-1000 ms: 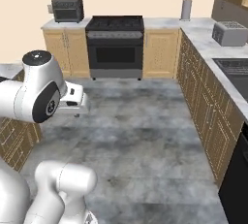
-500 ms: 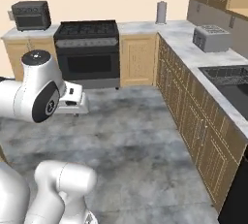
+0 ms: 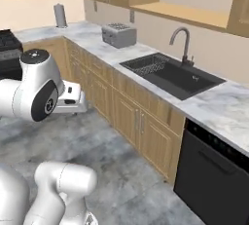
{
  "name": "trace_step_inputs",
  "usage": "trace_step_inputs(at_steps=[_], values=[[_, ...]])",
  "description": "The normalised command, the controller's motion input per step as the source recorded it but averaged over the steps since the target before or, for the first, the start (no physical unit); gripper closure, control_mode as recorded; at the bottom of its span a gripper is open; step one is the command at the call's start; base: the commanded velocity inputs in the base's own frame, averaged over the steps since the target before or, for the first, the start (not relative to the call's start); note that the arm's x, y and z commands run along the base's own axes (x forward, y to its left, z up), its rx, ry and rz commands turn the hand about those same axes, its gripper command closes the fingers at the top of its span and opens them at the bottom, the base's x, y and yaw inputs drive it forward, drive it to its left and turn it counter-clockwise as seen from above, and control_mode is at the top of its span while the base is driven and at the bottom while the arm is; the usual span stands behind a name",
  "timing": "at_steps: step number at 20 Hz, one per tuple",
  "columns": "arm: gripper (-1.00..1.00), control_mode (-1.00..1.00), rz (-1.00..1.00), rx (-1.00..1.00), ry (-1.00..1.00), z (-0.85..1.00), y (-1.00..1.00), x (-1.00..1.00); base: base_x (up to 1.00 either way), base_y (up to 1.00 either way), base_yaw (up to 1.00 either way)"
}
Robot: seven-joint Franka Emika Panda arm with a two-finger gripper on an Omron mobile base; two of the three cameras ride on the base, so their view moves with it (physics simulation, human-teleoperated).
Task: Navigate to the shelves.
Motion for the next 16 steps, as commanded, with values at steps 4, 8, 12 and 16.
trace_step_inputs(at_steps=[4,8,12,16], values=[[-1.00,1.00,0.00,0.00,0.00,0.00,0.00,0.00,0.57,0.40,-0.80],[-1.00,1.00,0.00,0.00,0.00,0.00,0.00,0.00,1.00,0.85,-0.56],[-1.00,1.00,0.00,0.00,0.00,0.00,0.00,0.00,1.00,1.00,-0.52],[-1.00,1.00,0.00,0.00,0.00,0.00,0.00,0.00,1.00,1.00,-0.58]])
